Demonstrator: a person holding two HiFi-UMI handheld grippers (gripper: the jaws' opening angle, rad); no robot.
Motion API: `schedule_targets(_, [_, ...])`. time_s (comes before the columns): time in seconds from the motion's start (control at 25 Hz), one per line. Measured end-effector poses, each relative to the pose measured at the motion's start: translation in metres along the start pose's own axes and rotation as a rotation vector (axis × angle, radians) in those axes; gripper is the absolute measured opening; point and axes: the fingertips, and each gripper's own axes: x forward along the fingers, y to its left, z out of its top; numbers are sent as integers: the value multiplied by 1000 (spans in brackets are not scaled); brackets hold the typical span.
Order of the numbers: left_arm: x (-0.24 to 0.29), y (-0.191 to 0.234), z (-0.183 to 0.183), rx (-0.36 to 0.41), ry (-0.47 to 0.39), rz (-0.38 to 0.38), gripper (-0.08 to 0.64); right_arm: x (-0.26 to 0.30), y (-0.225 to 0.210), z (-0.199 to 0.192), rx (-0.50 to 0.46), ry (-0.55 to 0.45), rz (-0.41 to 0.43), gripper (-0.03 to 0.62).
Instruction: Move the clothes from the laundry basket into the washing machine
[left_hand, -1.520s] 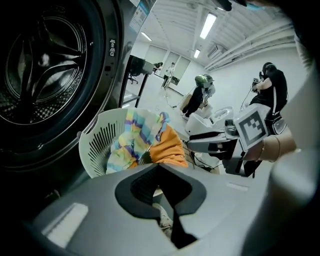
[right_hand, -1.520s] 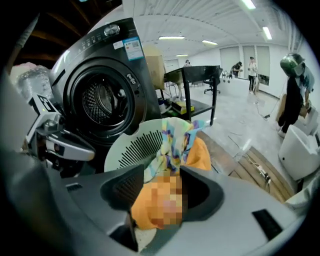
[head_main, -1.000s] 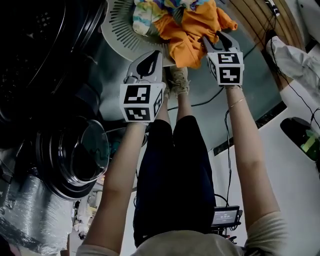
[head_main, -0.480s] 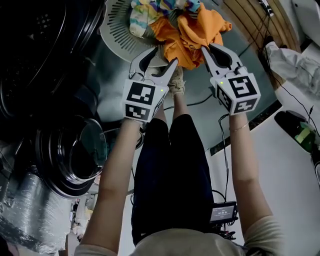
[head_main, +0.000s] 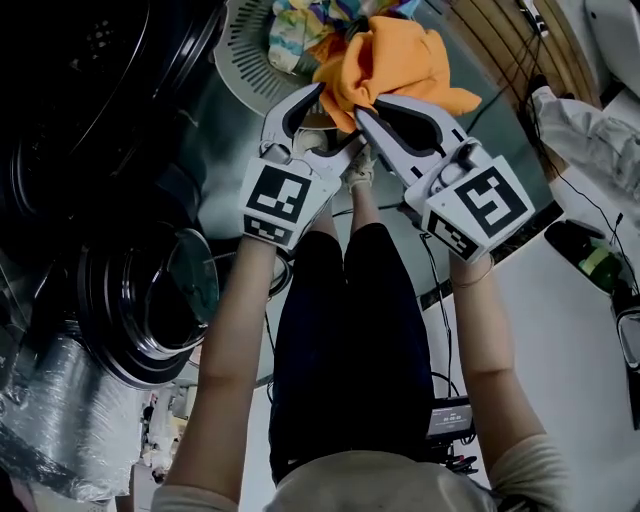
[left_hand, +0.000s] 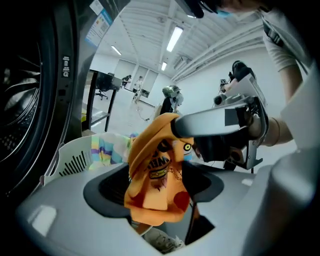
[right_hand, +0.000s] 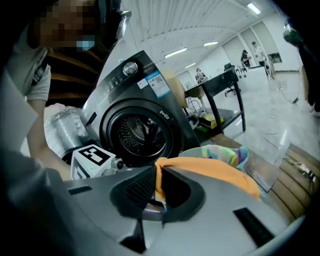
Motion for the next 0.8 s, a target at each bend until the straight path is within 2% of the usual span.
schedule_targets(0.2, [-23, 14, 5, 19, -81, 35, 314, 13, 35, 3, -24, 11, 140, 35])
schedule_targets(0.32, [-29, 20, 10, 4, -126, 36, 311, 22, 51, 0, -36, 22, 192, 35])
schedule_targets(0.36, [-30, 20, 11, 3, -141, 31, 289, 25, 53, 0, -29, 19, 197, 35])
schedule_targets(0.48, [-33, 18, 6, 6, -155, 14, 107, 34, 53, -1, -7, 13, 205, 35])
schedule_targets(0.52, [-33, 17, 3, 2, -149, 16, 75, 37, 52, -3, -5, 17, 208, 35])
schedule_targets(0.68, [-42, 31, -5, -51, -150, 81, 40, 41, 46, -9, -20, 21, 193, 35])
schedule_targets(0.8, [-55, 49, -8, -125, -177, 118, 37, 38, 33, -16, -38, 27, 143, 71])
